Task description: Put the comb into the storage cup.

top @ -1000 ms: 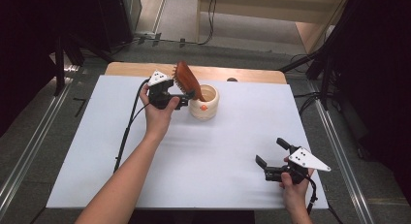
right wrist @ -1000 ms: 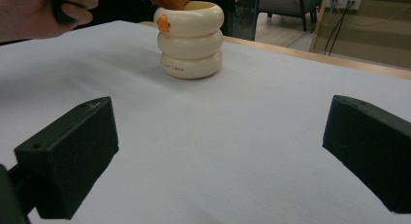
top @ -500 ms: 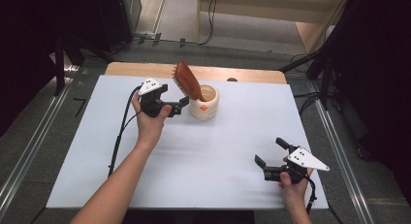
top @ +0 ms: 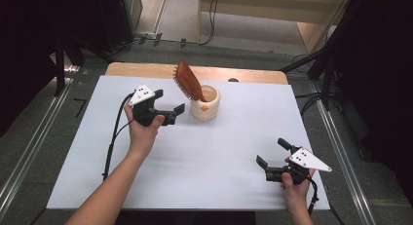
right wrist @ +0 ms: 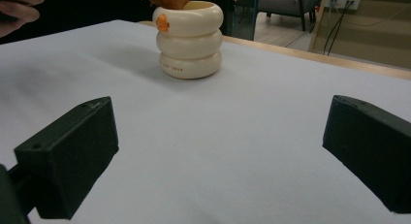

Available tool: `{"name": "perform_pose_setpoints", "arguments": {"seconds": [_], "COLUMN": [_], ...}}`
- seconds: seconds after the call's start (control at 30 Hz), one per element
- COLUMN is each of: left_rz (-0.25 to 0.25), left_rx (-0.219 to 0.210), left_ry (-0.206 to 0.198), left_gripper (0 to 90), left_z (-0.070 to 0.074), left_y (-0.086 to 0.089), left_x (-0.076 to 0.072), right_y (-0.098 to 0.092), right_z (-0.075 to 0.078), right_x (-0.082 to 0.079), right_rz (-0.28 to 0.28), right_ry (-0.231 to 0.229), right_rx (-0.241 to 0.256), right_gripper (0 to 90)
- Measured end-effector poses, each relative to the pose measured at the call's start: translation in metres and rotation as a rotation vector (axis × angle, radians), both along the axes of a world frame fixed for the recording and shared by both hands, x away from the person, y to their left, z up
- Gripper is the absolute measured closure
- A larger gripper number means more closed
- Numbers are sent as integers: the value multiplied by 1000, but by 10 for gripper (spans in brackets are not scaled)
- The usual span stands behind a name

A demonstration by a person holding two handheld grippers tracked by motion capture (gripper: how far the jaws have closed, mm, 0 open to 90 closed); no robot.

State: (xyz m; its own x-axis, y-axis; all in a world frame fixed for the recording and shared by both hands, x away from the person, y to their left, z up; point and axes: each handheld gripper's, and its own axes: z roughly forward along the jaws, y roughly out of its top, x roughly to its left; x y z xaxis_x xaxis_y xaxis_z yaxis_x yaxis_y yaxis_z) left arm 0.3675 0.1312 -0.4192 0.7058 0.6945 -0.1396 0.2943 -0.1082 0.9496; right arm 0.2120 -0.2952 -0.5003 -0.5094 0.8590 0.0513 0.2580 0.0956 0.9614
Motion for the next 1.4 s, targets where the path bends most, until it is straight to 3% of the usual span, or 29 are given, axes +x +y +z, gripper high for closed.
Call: {"name": "perform_pose_setpoints", "arguments": {"seconds": [0.3,0.43,0.97,1.4], "left_rz": [-3,-3,5,33], "left_rx": [-17,2,-9,1], "left_ry": [-14,-30,-74,-78], "left_gripper": [0,0,0,0], "left_z": [0,-2,-2,-15], "left_y": [16,24,57,85], "left_x": [-19,-28,-65,-90], "right_y": [-1,0,1,1], "right_z": [0,0,1,1], "right_x": [0,0,0,0], "right_rz": [-1,-2,-7,-7], "right_ry": [-1,0,3,2], "right_rx": [-2,-1,1,-3], "right_gripper": [0,0,0,0]}}
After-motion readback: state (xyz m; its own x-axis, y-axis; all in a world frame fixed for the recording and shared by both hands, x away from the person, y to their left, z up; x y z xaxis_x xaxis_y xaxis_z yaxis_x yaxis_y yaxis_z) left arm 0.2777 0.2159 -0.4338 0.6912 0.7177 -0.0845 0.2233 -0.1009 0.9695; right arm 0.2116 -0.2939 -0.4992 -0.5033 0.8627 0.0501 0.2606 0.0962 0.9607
